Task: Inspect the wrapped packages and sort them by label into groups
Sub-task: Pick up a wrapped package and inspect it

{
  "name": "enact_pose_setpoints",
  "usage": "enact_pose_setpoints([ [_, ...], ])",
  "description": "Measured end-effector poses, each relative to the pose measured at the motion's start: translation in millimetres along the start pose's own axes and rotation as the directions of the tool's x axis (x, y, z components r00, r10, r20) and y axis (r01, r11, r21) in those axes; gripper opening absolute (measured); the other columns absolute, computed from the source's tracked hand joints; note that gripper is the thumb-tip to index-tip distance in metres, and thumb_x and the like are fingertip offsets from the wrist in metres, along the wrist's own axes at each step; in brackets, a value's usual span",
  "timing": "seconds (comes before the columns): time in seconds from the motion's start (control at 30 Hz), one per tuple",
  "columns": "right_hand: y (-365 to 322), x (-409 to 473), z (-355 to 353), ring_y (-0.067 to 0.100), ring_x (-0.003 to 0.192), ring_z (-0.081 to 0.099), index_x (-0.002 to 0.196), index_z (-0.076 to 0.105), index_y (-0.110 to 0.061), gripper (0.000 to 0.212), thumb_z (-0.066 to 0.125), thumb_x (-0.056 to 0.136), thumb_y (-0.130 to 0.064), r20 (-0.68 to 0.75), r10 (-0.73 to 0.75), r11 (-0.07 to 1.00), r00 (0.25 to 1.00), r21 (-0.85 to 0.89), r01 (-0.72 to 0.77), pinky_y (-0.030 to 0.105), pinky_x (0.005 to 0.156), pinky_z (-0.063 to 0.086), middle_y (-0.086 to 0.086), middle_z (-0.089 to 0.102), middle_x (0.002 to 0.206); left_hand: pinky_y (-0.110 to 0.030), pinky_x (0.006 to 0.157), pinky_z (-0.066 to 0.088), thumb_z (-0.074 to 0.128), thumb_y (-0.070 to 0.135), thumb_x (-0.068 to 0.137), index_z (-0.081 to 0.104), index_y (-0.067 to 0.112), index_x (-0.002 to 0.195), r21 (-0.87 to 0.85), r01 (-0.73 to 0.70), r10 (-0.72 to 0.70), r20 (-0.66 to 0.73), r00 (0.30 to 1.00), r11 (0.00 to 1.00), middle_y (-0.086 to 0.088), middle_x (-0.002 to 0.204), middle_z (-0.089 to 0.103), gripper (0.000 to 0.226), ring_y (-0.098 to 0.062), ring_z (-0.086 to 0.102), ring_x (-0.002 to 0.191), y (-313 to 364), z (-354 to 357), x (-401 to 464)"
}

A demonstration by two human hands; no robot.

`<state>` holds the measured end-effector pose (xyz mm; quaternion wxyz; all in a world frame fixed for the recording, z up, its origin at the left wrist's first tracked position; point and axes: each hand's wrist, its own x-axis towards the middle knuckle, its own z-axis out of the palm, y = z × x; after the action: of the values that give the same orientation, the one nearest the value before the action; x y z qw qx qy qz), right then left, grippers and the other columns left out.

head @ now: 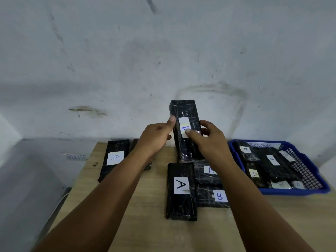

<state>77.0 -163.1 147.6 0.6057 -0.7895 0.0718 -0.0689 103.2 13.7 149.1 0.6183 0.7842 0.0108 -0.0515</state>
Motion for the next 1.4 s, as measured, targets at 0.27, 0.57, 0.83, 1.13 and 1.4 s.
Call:
enact_pose_setpoints([
  [0.27, 43.7, -7.2, 3.4, 0.013, 0.098, 0.064, 0.123, 0.054, -0.028, 0.062, 0.084, 0.074, -0.052, -0.093, 0.033, 0.947, 0.995, -0.315, -0.061, 0.034, 0.084, 0.056, -0.002, 0.065, 0.115, -0.043, 0.107, 0.047, 0.035, 0.079, 0.088, 0.071, 0.023, 0.127, 0.128, 0.028, -0.048, 0.152, 0.987, 0.991, 0.005, 0.133, 0.068, 0.076, -0.013, 0.066, 0.114, -19.4, 20.8, 6.7],
  [0.57, 125.6, -18.9, -71.5, 0.030, 0.128, 0.049, 0.160, 0.031, -0.016, 0.093, 0.075, 0.084, -0.047, -0.228, 0.282, 0.822, 0.932, -0.444, -0.357, 0.043, 0.102, 0.044, 0.013, 0.043, 0.148, -0.024, 0.089, 0.047, 0.070, 0.035, 0.095, 0.075, 0.021, 0.117, 0.438, -0.047, -0.033, 0.172, 0.985, 0.898, 0.005, 0.113, 0.075, 0.027, -0.013, 0.068, 0.103, -90.6, 107.1, 5.9],
  [0.83, 181.9, -8.5, -183.4, 0.038, 0.138, 0.038, 0.159, 0.036, -0.021, 0.085, 0.070, 0.086, -0.048, -0.379, 0.303, 0.742, 0.874, -0.481, -0.466, 0.052, 0.111, 0.039, 0.011, 0.052, 0.150, -0.024, 0.091, 0.048, 0.071, 0.024, 0.092, 0.074, 0.016, 0.118, 0.479, -0.164, 0.056, 0.231, 0.971, 0.863, 0.003, 0.114, 0.072, 0.027, -0.015, 0.066, 0.106, -109.0, 215.3, 8.6],
  [1.13, 234.7, 46.8, -304.0, 0.043, 0.137, 0.038, 0.152, 0.046, -0.023, 0.074, 0.067, 0.085, -0.044, -0.443, 0.226, 0.666, 0.867, -0.580, -0.469, 0.057, 0.112, 0.038, 0.009, 0.053, 0.149, -0.040, 0.091, 0.051, 0.071, 0.025, 0.087, 0.074, 0.019, 0.107, 0.623, -0.348, 0.209, 0.287, 0.935, 0.700, -0.001, 0.110, 0.072, 0.021, -0.026, 0.063, 0.107, -129.4, 329.4, 28.0],
  [1.4, 268.4, 110.7, -357.0, 0.042, 0.139, 0.038, 0.150, 0.050, -0.026, 0.065, 0.060, 0.089, -0.046, -0.387, 0.234, 0.555, 0.892, -0.700, -0.449, 0.053, 0.117, 0.031, 0.013, 0.042, 0.158, -0.050, 0.092, 0.051, 0.048, 0.039, 0.094, 0.070, 0.019, 0.109, 0.622, -0.288, 0.271, 0.124, 0.954, 0.728, 0.000, 0.112, 0.070, 0.034, -0.026, 0.064, 0.107, -148.9, 352.2, 39.8],
])
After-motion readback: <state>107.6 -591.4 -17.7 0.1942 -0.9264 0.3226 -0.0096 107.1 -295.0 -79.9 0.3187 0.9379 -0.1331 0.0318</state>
